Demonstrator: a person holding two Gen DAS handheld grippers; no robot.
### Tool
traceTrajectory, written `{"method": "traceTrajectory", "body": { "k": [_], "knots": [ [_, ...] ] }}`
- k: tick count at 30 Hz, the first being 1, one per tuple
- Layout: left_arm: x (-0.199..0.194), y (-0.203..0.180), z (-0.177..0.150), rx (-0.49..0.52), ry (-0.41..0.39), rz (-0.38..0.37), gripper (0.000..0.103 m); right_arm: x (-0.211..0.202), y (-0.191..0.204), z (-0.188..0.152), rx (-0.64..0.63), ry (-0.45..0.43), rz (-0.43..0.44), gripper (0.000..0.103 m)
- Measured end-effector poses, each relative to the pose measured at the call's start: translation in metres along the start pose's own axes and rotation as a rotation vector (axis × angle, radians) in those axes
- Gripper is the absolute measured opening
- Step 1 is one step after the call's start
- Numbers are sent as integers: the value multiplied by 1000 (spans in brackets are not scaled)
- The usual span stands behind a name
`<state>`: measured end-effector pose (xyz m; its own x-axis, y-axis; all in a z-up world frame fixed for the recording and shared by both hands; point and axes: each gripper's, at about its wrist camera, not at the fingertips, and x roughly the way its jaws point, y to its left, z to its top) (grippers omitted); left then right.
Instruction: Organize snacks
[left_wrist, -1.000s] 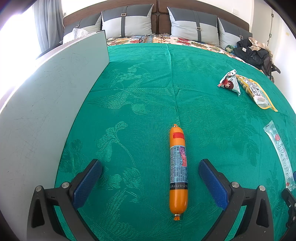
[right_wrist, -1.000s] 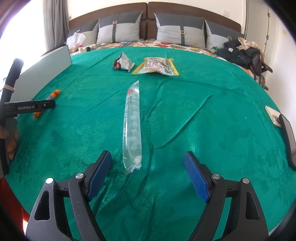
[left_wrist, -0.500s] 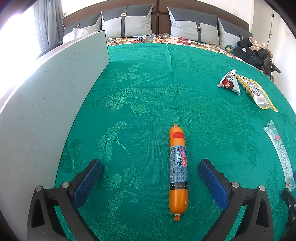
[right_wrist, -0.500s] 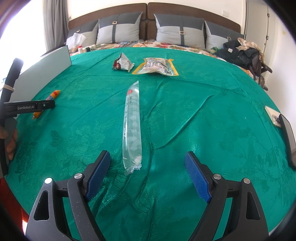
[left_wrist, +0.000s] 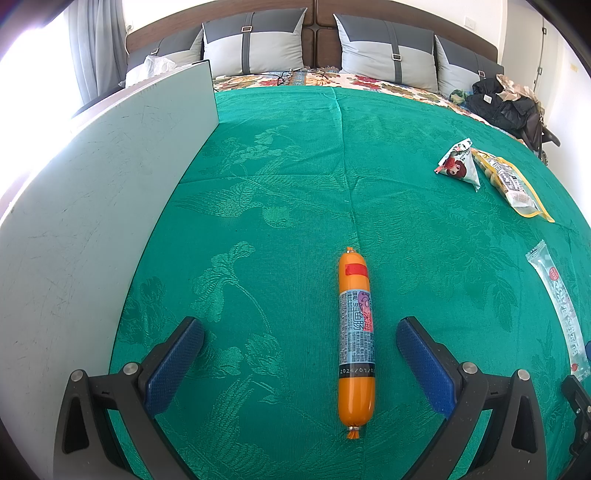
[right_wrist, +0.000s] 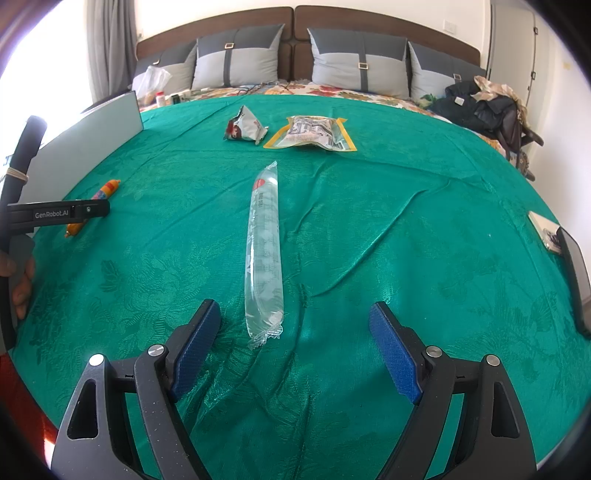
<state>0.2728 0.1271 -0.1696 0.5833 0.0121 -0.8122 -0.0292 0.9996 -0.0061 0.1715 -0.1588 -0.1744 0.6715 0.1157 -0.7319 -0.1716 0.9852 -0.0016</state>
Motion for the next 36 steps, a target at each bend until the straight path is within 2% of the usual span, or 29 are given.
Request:
{"method": "traceTrajectory", "body": {
  "k": [21,23,27,30,32,33,34,35,36],
  "knots": [
    [0,0,0,-1,1,-2,103,1,0,0,0,-1,1,85],
    [0,1,2,29,35,-19,103,1,0,0,0,-1,1,85],
    [0,6,10,68,172,-44,102,0,0,0,1,-2,2,85],
    [-6,-1,11,95,178,-56,82,0,-1,2,3,3,9,86],
    [-9,-11,13,131,179,-74,57,0,-3,5,3,25,31,87],
    [-10,-16,15,148,181,-85,50,0,-6,9,5,51,51,87],
    [-11,-22,16,165,180,-94,31,0,-12,15,34,79,90,86],
    [-11,-27,17,181,179,-94,16,-1,-22,22,95,94,146,85],
    [-12,-31,17,192,177,-85,16,-3,-33,28,174,96,197,83]
  ]
}}
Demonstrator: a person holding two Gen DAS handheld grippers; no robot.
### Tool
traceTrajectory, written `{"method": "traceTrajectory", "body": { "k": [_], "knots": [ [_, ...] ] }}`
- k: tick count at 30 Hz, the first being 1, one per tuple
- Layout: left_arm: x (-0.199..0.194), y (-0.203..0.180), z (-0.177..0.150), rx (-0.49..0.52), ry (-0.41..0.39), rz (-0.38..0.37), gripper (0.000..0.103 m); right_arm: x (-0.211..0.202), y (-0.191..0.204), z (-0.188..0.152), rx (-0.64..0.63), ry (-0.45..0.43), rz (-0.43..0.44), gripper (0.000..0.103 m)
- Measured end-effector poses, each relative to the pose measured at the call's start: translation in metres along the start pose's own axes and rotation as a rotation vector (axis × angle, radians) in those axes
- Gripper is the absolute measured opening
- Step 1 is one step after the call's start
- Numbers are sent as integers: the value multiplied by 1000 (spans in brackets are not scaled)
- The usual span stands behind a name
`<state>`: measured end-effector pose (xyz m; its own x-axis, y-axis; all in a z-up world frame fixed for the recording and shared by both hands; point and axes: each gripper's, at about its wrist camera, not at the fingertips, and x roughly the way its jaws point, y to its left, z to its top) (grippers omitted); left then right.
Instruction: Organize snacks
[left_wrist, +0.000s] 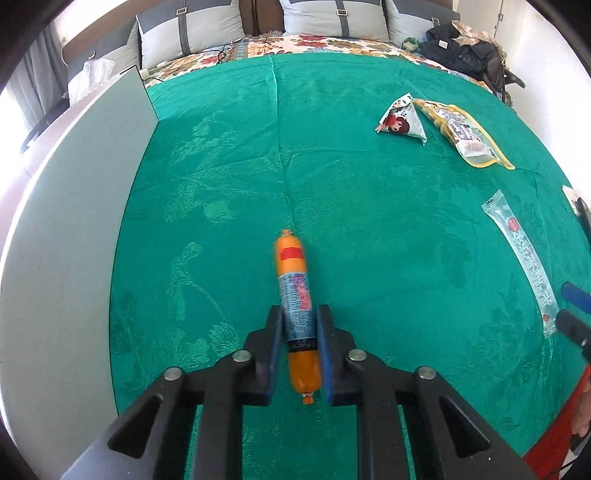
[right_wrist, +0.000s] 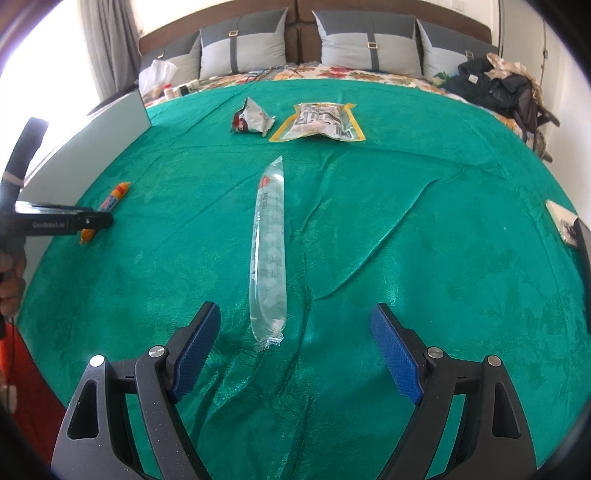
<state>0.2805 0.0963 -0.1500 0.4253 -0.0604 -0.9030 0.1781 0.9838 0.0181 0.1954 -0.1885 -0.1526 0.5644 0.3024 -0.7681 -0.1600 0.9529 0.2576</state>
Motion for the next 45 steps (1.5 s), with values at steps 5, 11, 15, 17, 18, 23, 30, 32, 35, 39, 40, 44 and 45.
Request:
{"method": "traceTrajectory", "body": {
  "k": [5,11,15,17,18,23,30,32,35,39,40,44,45],
  "knots": [
    [-12,-3,-11,-30,-49,-43,15,1,-14,47,103,73,44,83],
    [-48,11,-34,-134,-107,-134,15,50,21,59,-69,278,10,44],
    [-77,22,-52,-175,-149,-181,15,53,28,55,-113,281,-28,20],
    [-93,30,-59,-196,-177,-206,15,45,22,55,-50,275,10,20],
    [-102,35,-63,-210,-194,-220,15,40,18,56,-16,264,35,20],
    [-147,68,-75,-293,-275,-291,15,-2,31,72,118,183,231,20],
    [-191,153,-91,-405,-365,-173,15,-37,178,108,-27,124,507,20],
    [-194,186,-102,-460,-358,-126,15,-38,229,110,-89,130,571,20],
    [-195,229,-119,-524,-340,-52,15,-30,298,105,-187,152,623,20],
    [-187,266,-143,-574,-303,26,15,-11,368,86,-286,185,643,20],
    [-183,272,-148,-581,-293,38,15,-4,380,82,-301,194,647,20],
    [-169,282,-164,-631,-259,82,38,17,397,59,-313,230,648,26],
    [-168,282,-168,-644,-262,81,44,16,392,55,-302,229,648,27]
  ]
}}
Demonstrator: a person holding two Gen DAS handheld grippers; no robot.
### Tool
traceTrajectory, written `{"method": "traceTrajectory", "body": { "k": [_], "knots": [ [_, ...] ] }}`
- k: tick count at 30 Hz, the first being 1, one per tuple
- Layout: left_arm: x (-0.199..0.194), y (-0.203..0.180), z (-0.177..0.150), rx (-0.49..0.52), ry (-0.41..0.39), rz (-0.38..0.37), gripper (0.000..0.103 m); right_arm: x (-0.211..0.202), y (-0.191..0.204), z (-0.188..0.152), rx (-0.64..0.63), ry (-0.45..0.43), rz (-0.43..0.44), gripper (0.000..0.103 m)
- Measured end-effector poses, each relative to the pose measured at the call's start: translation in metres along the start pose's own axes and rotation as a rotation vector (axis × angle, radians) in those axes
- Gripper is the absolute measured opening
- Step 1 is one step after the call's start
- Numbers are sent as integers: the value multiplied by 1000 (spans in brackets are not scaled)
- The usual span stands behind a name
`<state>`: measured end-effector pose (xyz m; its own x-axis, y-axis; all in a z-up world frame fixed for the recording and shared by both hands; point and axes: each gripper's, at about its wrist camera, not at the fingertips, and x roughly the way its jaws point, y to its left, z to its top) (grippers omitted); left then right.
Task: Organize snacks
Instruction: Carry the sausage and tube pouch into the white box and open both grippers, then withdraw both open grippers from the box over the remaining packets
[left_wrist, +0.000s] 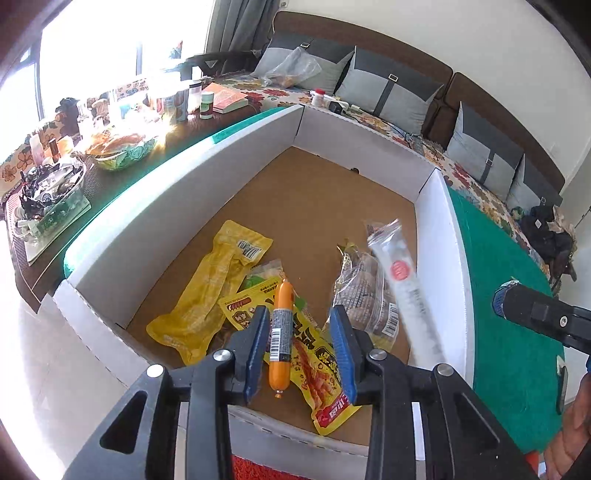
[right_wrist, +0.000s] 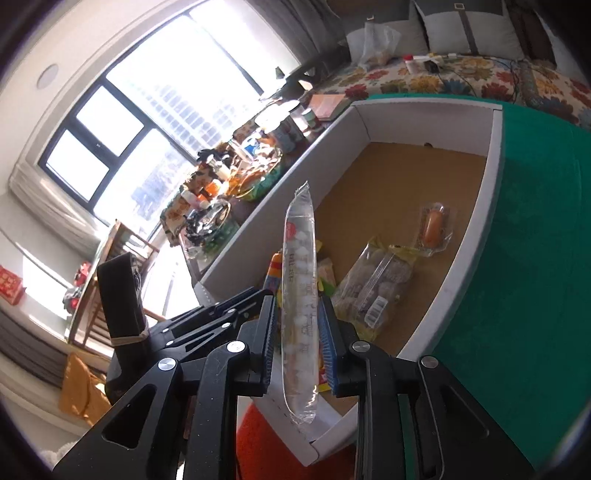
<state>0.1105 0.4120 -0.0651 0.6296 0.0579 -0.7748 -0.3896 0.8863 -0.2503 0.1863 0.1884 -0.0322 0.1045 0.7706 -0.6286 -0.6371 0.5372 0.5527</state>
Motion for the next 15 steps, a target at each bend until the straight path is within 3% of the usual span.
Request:
{"method": "traceTrajectory", "body": {
  "k": [2,4,7,9,15],
  "knots": [
    [-4,-1,-6,-13,-28,-4,64,-6,-7,-9,-5,-10,-10,27],
    [-8,-8,-10,-4,-46,-5,72,-17,-18,-16,-35,-19,-62,30],
    [-17,-29,-11,35,-64,-30,73,-45,-51,-35,-71,-56,-154,41],
    [-24,-49,-13,64,-76,-59,76,-63,-85,-54,-82,-72,-270,47],
    [-29,-131,-23,200,-62,-186,80,-133,-219,-129,57,-56,-633,47]
  ]
}}
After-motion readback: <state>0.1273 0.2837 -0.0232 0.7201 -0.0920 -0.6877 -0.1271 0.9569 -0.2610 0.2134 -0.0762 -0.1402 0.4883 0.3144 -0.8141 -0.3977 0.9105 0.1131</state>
